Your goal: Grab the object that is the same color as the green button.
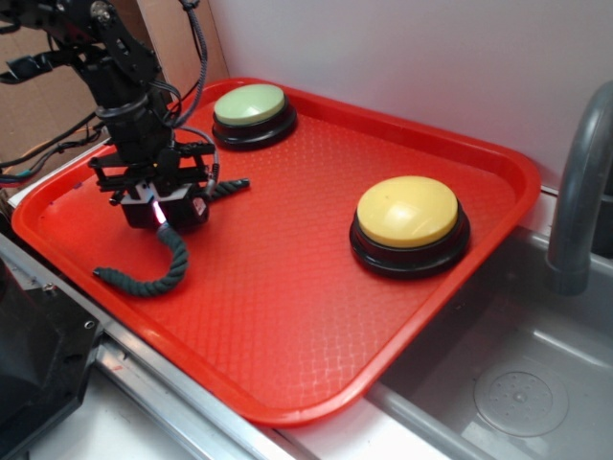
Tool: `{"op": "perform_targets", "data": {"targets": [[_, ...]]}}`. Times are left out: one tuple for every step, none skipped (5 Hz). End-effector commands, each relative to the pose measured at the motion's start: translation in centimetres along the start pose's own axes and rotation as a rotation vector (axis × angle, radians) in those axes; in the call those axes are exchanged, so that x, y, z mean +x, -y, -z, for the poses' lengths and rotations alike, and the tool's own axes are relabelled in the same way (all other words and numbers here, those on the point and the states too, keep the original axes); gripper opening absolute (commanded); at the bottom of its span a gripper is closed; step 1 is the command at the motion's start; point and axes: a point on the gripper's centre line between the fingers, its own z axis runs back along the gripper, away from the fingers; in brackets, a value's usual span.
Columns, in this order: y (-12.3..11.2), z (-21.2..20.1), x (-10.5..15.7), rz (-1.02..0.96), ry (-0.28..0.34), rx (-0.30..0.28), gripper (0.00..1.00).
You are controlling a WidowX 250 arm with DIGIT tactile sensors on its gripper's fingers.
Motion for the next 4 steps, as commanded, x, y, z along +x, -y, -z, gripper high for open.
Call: {"op": "perform_targets", "data": {"targets": [[1.0,-6.5,1.0,0.081,0.117,0.002,0.00],[2.7,-9.6,-0.6,0.254,0.110,0.002,0.00],[3.9,-12.1,-2.5,0.385,0.106,0.005,0.00],[4.6,-13.1,-4.7,0.524,0.095,0.008,0.00]]}}
